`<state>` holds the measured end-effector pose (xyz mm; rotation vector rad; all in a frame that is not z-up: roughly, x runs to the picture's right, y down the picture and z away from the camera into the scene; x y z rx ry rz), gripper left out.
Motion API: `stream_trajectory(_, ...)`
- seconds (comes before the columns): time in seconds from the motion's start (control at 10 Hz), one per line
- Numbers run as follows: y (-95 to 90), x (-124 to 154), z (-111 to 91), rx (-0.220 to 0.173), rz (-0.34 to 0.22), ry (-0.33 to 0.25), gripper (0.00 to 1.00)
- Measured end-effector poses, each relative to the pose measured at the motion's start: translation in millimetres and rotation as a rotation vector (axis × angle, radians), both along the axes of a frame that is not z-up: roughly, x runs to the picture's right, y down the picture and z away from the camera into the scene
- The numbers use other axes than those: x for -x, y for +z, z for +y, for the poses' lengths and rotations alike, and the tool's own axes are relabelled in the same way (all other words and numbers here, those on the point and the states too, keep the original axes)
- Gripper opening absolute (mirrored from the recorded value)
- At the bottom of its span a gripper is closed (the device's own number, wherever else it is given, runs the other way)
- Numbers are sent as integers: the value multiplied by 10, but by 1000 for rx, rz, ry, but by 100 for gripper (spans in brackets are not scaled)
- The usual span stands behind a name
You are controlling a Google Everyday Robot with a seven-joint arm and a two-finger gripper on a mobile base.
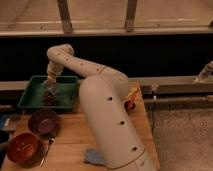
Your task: Wipe tray with towel
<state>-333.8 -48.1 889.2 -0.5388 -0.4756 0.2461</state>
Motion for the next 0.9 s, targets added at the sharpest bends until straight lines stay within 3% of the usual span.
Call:
stream_trajectory(0.4, -40, -585, 191, 21, 85, 77, 0)
stream_trajectory(0.6, 113, -937, 125, 44, 155, 154, 0)
stream_trajectory(0.9, 252, -1101, -23, 62, 225, 209, 0)
